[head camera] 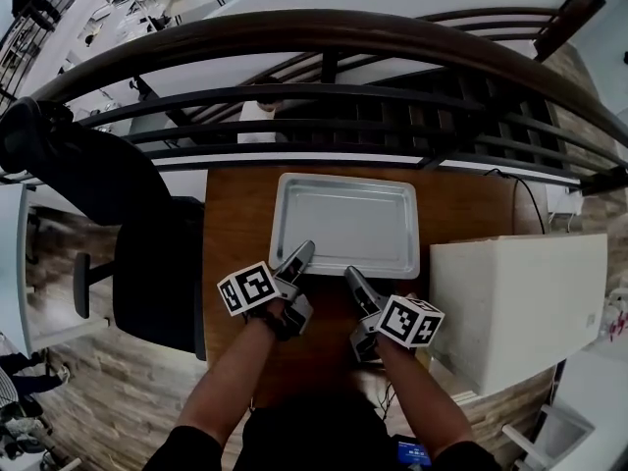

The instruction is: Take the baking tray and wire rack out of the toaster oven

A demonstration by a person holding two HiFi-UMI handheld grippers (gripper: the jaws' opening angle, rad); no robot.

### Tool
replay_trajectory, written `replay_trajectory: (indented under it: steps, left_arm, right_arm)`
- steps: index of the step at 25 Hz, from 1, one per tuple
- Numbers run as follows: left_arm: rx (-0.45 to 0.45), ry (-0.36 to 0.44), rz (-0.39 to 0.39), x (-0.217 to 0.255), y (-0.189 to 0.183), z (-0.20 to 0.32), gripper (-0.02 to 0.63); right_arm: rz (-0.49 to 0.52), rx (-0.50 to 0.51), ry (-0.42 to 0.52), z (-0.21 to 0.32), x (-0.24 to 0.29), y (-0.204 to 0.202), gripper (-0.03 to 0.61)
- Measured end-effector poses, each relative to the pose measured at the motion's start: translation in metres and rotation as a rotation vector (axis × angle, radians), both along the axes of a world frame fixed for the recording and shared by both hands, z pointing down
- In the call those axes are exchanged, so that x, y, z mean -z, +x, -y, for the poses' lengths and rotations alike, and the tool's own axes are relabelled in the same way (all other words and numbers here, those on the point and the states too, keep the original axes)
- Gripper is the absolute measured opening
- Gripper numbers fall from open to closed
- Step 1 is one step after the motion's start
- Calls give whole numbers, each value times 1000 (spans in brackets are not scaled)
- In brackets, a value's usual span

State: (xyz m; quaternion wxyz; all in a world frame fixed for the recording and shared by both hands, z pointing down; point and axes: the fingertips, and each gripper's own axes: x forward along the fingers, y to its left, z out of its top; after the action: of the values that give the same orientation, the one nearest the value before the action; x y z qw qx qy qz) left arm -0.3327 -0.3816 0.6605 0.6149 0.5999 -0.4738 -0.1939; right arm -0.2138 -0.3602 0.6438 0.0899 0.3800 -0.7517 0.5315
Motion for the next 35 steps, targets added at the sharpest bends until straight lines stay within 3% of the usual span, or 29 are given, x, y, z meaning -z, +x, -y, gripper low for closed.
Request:
replay_trajectory:
  steps: [5, 10, 13, 16, 19, 23, 29, 32, 35]
  left_arm:
    - [-192, 21, 63, 7, 21, 1, 215]
    - [-393, -17, 160, -2, 34, -22, 248]
    - [-523, -67, 177, -4, 38, -33, 267]
    - [-647, -90, 235, -3, 36, -44, 294]
    - [-766, -114, 364, -6, 33, -58, 299]
    - [-892, -157, 610, -14, 28, -75, 298]
    - [-1110, -243, 855, -23, 18, -92, 298]
    - [-1125, -259, 953, -22, 1, -98, 296]
    - [-1037, -234, 871, -19, 3, -106, 296]
  right_arm:
    - [-40, -44, 2, 15, -2, 9, 198]
    - [-67, -57, -24, 12, -8, 18, 190]
    - [-81, -48, -37, 9, -11, 21, 190]
    - [-88, 35, -75, 6, -9, 16, 245]
    - [-123, 115, -123, 1, -9, 17, 304]
    - [-280, 194, -100, -4, -11, 29, 313]
    - [-388, 217, -75, -10, -19, 36, 314]
    - [-384, 197, -80, -14, -23, 40, 302]
    - [-411, 193, -53, -23, -22, 48, 261]
